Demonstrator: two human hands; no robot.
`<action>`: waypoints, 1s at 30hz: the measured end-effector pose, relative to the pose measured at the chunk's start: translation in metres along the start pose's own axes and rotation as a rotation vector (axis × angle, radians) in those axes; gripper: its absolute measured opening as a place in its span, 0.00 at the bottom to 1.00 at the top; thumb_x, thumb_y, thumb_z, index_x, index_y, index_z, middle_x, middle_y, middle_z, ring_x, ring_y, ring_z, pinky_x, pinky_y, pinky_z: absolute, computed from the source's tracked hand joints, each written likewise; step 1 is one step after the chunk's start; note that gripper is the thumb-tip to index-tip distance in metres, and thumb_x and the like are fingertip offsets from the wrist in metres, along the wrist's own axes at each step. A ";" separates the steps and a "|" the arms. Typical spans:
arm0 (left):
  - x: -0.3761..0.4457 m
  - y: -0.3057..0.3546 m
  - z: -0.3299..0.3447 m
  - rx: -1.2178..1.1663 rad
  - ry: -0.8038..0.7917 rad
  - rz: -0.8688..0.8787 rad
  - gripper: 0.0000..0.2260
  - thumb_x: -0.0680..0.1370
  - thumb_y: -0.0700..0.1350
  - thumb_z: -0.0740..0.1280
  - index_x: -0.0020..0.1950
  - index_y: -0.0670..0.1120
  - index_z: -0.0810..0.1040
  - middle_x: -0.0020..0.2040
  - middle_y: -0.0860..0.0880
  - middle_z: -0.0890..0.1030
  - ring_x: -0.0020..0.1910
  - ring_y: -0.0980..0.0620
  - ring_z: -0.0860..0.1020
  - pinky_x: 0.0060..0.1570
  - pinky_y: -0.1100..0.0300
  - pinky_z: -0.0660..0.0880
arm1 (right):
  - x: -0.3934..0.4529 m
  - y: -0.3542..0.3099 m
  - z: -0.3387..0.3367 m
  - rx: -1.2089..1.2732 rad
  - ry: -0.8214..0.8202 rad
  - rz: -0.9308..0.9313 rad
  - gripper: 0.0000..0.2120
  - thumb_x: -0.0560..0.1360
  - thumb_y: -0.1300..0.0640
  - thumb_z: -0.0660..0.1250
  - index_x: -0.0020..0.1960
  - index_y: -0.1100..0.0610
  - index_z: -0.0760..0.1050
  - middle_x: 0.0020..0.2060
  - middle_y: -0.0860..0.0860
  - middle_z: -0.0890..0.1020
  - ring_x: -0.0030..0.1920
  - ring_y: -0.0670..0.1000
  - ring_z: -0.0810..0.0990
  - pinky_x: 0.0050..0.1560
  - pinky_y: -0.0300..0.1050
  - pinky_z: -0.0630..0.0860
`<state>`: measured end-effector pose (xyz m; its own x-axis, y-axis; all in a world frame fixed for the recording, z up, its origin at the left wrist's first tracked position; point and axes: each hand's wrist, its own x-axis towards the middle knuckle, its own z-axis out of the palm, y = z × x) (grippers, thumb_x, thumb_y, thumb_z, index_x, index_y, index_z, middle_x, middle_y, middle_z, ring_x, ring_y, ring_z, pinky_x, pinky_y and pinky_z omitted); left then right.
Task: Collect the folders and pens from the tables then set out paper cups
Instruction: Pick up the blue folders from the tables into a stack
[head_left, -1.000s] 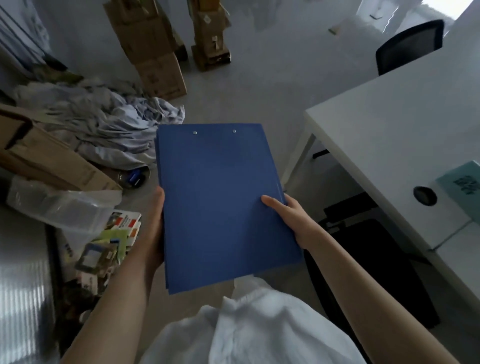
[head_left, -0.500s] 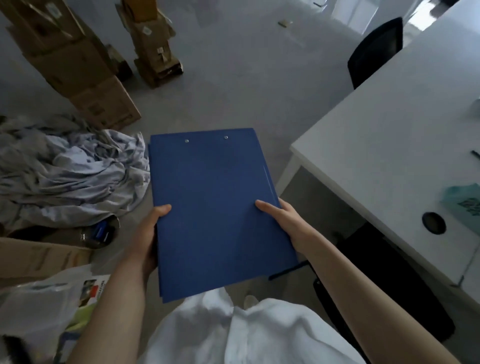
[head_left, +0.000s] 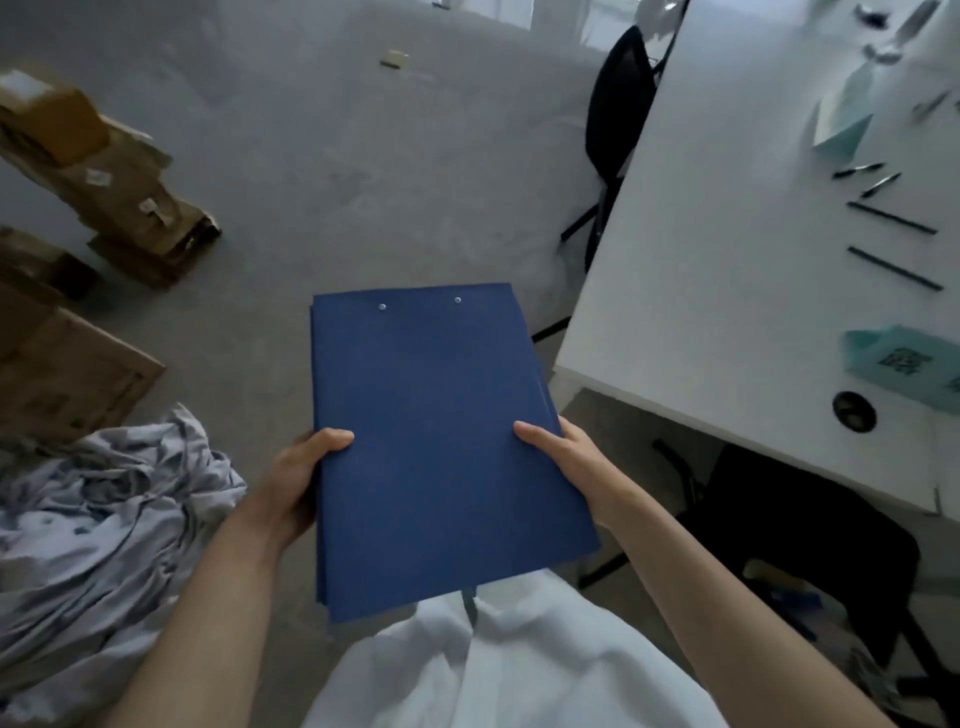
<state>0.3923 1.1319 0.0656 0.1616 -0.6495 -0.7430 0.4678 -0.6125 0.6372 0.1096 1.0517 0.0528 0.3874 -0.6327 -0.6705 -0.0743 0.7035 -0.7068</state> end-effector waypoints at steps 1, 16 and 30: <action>0.012 0.009 0.005 0.021 -0.013 -0.009 0.25 0.67 0.45 0.70 0.63 0.37 0.77 0.57 0.38 0.82 0.47 0.43 0.82 0.42 0.55 0.82 | 0.004 -0.005 -0.002 0.012 0.023 -0.009 0.20 0.73 0.48 0.71 0.63 0.52 0.73 0.53 0.51 0.84 0.52 0.55 0.84 0.52 0.53 0.81; 0.183 0.153 0.169 0.233 -0.260 -0.043 0.34 0.62 0.48 0.72 0.67 0.41 0.73 0.57 0.39 0.82 0.46 0.42 0.82 0.36 0.53 0.81 | 0.100 -0.138 -0.110 0.118 0.321 -0.100 0.17 0.73 0.49 0.71 0.59 0.53 0.76 0.50 0.51 0.85 0.48 0.55 0.85 0.48 0.52 0.81; 0.325 0.234 0.334 0.629 -0.636 -0.103 0.29 0.63 0.38 0.69 0.65 0.49 0.74 0.58 0.44 0.82 0.52 0.41 0.82 0.46 0.48 0.80 | 0.129 -0.166 -0.179 0.475 0.607 -0.179 0.32 0.66 0.53 0.78 0.67 0.53 0.70 0.60 0.50 0.81 0.57 0.55 0.82 0.59 0.58 0.77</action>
<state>0.2644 0.6273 0.0415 -0.4536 -0.5898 -0.6681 -0.1391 -0.6937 0.7067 0.0077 0.7952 0.0436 -0.2231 -0.7191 -0.6581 0.3950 0.5505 -0.7355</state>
